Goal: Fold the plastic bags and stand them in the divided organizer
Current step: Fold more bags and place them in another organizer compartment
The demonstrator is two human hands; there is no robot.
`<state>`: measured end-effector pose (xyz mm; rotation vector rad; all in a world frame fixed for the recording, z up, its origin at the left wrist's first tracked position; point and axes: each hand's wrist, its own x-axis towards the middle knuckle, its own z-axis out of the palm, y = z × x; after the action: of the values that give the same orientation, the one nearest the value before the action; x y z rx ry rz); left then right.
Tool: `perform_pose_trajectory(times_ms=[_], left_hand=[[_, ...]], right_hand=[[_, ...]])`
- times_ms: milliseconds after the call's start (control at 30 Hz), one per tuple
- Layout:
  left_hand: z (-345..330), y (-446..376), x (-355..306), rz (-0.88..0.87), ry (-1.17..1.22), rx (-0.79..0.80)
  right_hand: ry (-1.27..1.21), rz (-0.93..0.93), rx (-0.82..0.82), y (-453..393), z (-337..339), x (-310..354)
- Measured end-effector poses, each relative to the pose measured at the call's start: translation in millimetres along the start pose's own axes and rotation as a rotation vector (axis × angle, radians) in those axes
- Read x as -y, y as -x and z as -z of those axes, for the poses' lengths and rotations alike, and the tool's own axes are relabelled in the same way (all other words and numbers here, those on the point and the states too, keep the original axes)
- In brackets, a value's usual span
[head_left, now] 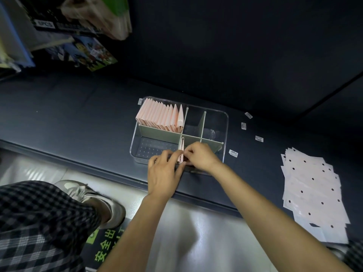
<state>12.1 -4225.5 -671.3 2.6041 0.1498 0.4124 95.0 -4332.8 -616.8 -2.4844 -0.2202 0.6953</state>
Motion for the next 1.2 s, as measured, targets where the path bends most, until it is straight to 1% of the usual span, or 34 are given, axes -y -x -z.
perform_pose_trajectory(times_ms=[33, 133, 167, 233, 367, 433, 500, 567, 633, 733, 800, 867, 1000, 1033, 1100, 1200], left_hand=[[-1, 1, 1, -0.011, -0.002, -0.01], [-5, 2, 1, -0.026, -0.008, -0.037], [-5, 2, 1, -0.023, -0.008, -0.038], [-6, 2, 1, -0.02, -0.007, -0.038], [-6, 2, 2, -0.018, 0.014, -0.047], [-5, 1, 1, -0.009, 0.021, -0.033], [-6, 1, 1, -0.009, 0.026, -0.024], [-7, 1, 2, -0.01, 0.034, -0.026], [-8, 2, 3, -0.007, 0.039, -0.022], [-7, 2, 2, 0.0, 0.044, -0.016], [-7, 2, 2, 0.007, 0.042, -0.009], [-6, 2, 1, 0.012, 0.046, -0.006], [-3, 1, 0, 0.021, 0.075, 0.01], [-2, 1, 0, 0.028, 0.085, 0.011], [0, 0, -2, 0.054, 0.117, 0.013], [3, -2, -5, 0.102, 0.166, 0.035]], right_hand=[[-0.025, 0.006, -0.056, -3, 4, 1], [-0.118, 0.058, -0.386, -14, 16, 12], [-0.131, 0.081, -0.461, -18, 18, 18], [-0.093, 0.102, -0.503, -27, 18, 29], [0.045, 0.035, -0.404, -50, 14, 43], [0.074, 0.055, -0.37, -56, 13, 47], [0.081, 0.086, -0.337, -58, 11, 49], [0.027, 0.094, -0.317, -56, 11, 50], [-0.044, 0.089, -0.338, -49, 12, 47], [-0.138, 0.104, -0.47, -27, 13, 31], [-0.158, 0.061, -0.513, -10, 9, 11], [-0.079, 0.011, -0.471, 9, 1, -7], [0.175, 0.052, -0.292, 25, -16, -17], [0.196, 0.044, -0.261, 26, -20, -16], [0.141, 0.027, -0.218, 28, -26, -11], [0.028, 0.058, -0.188, 31, -32, -3]])
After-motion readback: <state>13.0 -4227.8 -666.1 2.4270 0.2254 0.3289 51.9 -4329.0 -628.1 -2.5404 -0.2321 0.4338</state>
